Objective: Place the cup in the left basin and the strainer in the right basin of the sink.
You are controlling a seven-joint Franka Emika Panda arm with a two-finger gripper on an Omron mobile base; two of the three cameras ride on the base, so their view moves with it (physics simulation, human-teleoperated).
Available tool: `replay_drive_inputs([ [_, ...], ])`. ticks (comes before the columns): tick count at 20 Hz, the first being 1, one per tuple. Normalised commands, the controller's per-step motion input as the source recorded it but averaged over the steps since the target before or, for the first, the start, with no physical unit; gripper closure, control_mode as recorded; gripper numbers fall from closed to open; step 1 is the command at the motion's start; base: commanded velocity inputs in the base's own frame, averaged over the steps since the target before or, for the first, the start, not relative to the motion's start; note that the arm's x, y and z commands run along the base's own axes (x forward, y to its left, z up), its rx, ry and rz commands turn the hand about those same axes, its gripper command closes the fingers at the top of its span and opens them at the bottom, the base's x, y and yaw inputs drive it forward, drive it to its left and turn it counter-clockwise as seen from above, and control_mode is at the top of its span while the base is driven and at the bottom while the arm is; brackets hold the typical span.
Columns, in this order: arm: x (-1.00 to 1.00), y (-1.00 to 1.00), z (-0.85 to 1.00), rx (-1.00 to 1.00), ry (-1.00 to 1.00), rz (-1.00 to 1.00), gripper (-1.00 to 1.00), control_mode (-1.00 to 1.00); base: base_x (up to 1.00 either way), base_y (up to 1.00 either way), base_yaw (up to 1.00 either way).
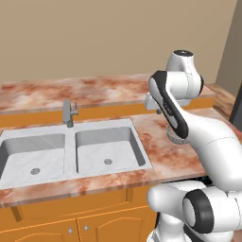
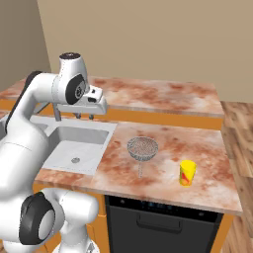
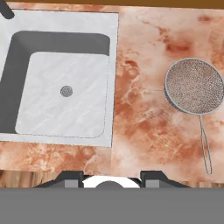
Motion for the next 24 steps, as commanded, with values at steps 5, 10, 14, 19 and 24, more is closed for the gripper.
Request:
replay_drive_inputs([
  [5,0.02,-0.25,-0.03,0.00,0.02,-0.02,-1.00,-1.00,0.00,0.00,0.00],
  [10,0.10,-0.48,-0.14,-0.01,0.08,-0.02,-1.00,-1.00,0.00,0.00,0.00],
  [14,0.06,-0.45,-0.27,-0.03,0.07,-0.01,-1.00,-1.00,0.00,0.00,0.00],
  [19,0.13,-0.53,-0.31,-0.03,0.04,0.00,-1.00,-1.00,0.00,0.00,0.00],
  [24,0.01,-0.56,-0.28,-0.01,0.02,0.00,-1.00,-1.00,0.00,0.00,0.00],
])
